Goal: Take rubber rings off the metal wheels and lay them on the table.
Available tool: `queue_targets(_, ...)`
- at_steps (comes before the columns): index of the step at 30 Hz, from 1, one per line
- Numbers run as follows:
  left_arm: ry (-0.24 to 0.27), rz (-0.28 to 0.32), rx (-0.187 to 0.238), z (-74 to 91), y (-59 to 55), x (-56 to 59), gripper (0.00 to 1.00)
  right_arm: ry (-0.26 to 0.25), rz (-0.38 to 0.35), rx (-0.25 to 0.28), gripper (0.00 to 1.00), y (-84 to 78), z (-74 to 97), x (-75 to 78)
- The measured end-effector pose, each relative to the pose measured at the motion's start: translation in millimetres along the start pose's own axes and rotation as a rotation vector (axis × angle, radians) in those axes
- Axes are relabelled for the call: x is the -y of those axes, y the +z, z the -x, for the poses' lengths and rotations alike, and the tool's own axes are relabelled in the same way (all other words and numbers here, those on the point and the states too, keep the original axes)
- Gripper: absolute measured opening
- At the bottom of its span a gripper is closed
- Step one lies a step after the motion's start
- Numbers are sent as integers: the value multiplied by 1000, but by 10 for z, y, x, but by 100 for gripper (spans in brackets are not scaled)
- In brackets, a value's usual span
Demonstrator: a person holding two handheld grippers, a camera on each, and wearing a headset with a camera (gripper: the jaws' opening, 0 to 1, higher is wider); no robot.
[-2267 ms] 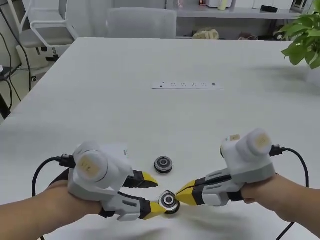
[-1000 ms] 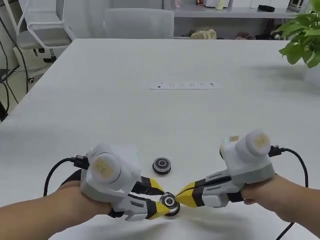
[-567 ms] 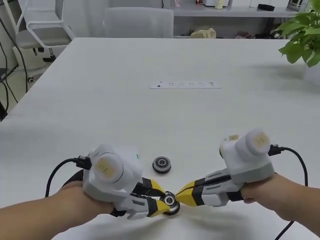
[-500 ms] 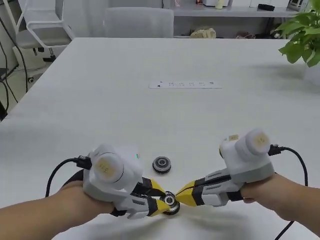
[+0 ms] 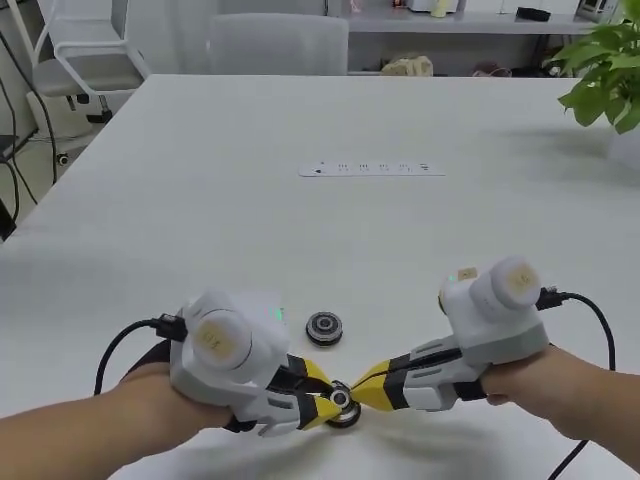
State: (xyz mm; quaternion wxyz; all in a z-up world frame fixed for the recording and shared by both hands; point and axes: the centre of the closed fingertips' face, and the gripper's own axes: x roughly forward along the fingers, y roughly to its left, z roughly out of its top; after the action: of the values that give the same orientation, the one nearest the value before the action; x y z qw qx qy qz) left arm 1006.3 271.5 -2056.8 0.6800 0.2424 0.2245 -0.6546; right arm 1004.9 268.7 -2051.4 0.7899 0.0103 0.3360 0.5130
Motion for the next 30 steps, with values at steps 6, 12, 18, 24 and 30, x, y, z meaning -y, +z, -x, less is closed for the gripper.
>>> queue_targets(6,6,-3,-1,-11,9,-7,8,9,-11,19,0,44,-3,-19)
queue_targets(12,7,0,-1,-14,8,-12,8,11,-34,73,0,156,20,-12)
queue_targets(18,2,9,-2,-16,7,-12,8,8,-41,70,0,139,25,-3)
queue_targets(24,-17,11,-9,-6,-3,28,13,11,-43,68,0,130,19,-4)
queue_targets(30,-22,14,0,75,12,33,14,16,-50,74,0,142,29,-14)
